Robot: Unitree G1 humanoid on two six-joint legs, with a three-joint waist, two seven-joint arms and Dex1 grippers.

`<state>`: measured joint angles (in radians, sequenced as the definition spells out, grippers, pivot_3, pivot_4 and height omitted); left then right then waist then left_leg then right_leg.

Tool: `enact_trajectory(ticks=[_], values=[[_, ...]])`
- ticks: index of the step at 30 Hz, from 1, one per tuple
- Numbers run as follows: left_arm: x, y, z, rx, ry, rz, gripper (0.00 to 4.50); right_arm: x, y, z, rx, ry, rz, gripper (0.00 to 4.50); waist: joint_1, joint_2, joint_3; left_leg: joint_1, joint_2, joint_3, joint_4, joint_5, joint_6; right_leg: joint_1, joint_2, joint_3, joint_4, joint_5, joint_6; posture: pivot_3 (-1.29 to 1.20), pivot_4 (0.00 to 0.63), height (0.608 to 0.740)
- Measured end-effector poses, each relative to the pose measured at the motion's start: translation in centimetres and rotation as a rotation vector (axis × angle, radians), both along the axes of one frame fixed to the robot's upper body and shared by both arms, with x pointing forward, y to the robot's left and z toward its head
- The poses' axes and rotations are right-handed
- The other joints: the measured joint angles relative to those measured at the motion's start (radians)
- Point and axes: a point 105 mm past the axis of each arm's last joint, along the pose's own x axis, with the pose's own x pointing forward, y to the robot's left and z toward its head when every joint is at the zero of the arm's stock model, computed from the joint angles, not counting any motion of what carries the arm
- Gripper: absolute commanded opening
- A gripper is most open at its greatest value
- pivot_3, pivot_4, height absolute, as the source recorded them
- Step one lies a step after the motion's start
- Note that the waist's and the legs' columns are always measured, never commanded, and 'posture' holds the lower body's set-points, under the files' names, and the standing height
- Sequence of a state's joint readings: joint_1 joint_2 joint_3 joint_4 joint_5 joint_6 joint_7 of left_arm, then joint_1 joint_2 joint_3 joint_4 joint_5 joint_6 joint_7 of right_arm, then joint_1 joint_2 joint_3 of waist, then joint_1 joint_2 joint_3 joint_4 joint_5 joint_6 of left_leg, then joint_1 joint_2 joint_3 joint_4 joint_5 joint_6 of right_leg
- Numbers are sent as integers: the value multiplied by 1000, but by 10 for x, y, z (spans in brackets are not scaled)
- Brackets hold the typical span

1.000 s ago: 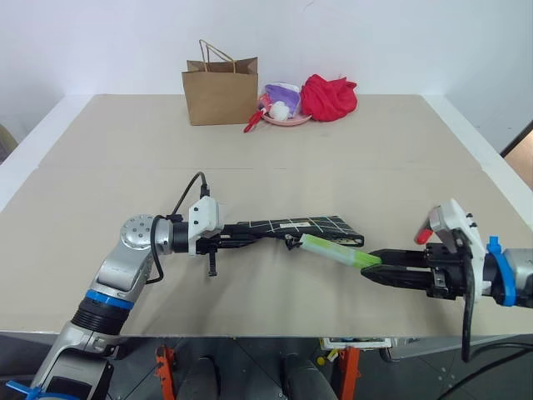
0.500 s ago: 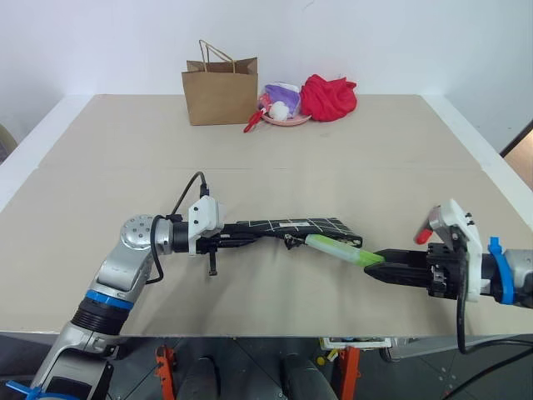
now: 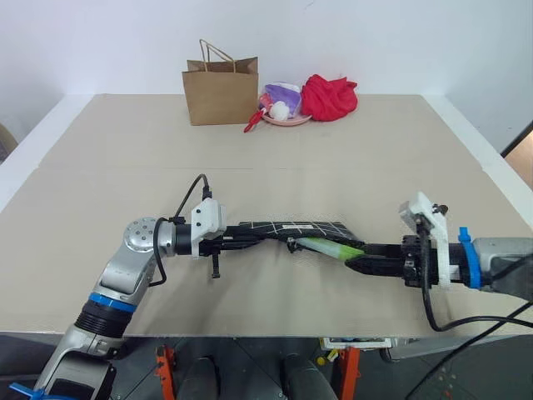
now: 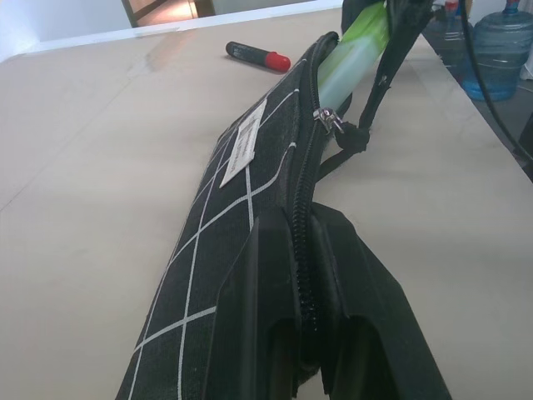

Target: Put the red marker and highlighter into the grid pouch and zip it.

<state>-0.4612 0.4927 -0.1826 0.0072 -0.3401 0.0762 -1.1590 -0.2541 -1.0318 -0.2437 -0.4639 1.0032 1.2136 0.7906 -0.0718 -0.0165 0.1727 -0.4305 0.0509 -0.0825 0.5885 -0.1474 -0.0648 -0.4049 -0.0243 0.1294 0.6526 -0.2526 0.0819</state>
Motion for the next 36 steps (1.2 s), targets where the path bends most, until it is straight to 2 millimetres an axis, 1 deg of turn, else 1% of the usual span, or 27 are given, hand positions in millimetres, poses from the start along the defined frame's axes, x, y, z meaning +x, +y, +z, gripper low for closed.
enact_trajectory(ticks=[6, 10, 11, 12, 16, 17, 22, 24, 26, 27, 28, 30, 32, 36], values=[[-2, -1, -2, 1, 7, 7, 0, 4, 6, -6, -8, 26, -7, 1031, 0, 0, 0, 0, 0, 0, 0, 0, 0, 0, 0, 0, 0, 0, 0, 0, 150, 740], [-2, -2, -2, -3, 8, 11, 0, 16, 10, -3, 15, 23, -48, 1031, -1, 0, 0, 0, 0, 0, 0, 0, 0, 0, 0, 0, 0, 1, 0, 0, 150, 740], [-2, -2, -1, -3, 7, 12, 0, 18, 11, -3, 24, 32, -54, 2053, -1, 0, 0, 0, 0, 0, 0, 0, 0, 0, 0, 0, 0, 1, 0, 0, 150, 740], [-2, -2, -1, -4, 7, 13, 0, 18, 13, -3, 30, 36, -54, 2347, -1, 0, 0, 0, 0, 0, 0, 0, 0, 0, 0, 0, 0, 1, 0, 0, 150, 740], [-3, -2, -2, -5, 9, 17, 0, 16, 18, -1, 48, 42, -33, 4291, 0, 0, 0, -1, 0, 0, 0, 0, 0, 0, 0, 0, 0, 1, 2, 0, 150, 740], [-3, -2, -2, -5, 9, 18, 0, 15, 17, 1, 54, 41, -30, 4464, 0, 0, 0, -1, 0, 0, 0, 0, 0, 0, 0, 0, 0, 1, 2, 0, 150, 740], [-2, -1, -2, -5, 7, 28, 0, 4, -2, 6, 54, 37, -49, 4464, 5, 0, 0, -1, 0, 0, 0, -1, 1, 0, 0, 0, 0, 1, 3, 0, 150, 740], [-3, -1, -2, -5, 7, 28, 0, -5, -12, 4, 48, 50, -50, 4464, 7, 0, 0, -1, 0, 0, 0, -1, 1, 0, 0, 0, 0, 0, 2, 0, 150, 740], [-3, 0, -2, -4, 8, 29, 0, -5, -22, 6, 51, 31, -87, 4464, 10, 0, 0, -1, 0, 0, 1, -1, 1, 0, 0, 0, 0, 0, 1, 0, 150, 740], [-3, 0, -2, -3, 9, 29, 0, 0, -33, 9, 47, -2, -144, 4464, 9, 0, 0, -1, 0, 0, 2, -1, 1, 0, 0, 0, 0, 0, 1, 0, 150, 740], [-3, 0, -2, -3, 10, 29, 0, 3, -39, 11, 43, -18, -181, 4464, 9, 0, 0, -1, 0, 0, 2, -1, 1, 0, 0, 0, 0, 1, 1, 0, 150, 740], [-3, 0, -3, -1, 14, 28, 0, 17, -61, 14, 6, -105, -334, 4464, 9, 0, 0, 0, 0, 0, 3, -1, 1, 0, 0, 0, 0, 2, 0, 0, 150, 740], [-3, 0, -3, 0, 15, 27, 0, 30, -77, 8, -48, -170, -484, 4464, 8, 0, 0, 0, 0, 0, 4, 0, 1, 0, 0, 0, 0, 2, 0, 0, 150, 740], [-3, -1, -3, -1, 15, 24, 0, 51, -95, -4, -151, -269, -709, 4464, 5, 1, -1, 0, 0, 1, 4, 0, 1, 0, 0, 1, 0, 2, 0, 0, 150, 740]])
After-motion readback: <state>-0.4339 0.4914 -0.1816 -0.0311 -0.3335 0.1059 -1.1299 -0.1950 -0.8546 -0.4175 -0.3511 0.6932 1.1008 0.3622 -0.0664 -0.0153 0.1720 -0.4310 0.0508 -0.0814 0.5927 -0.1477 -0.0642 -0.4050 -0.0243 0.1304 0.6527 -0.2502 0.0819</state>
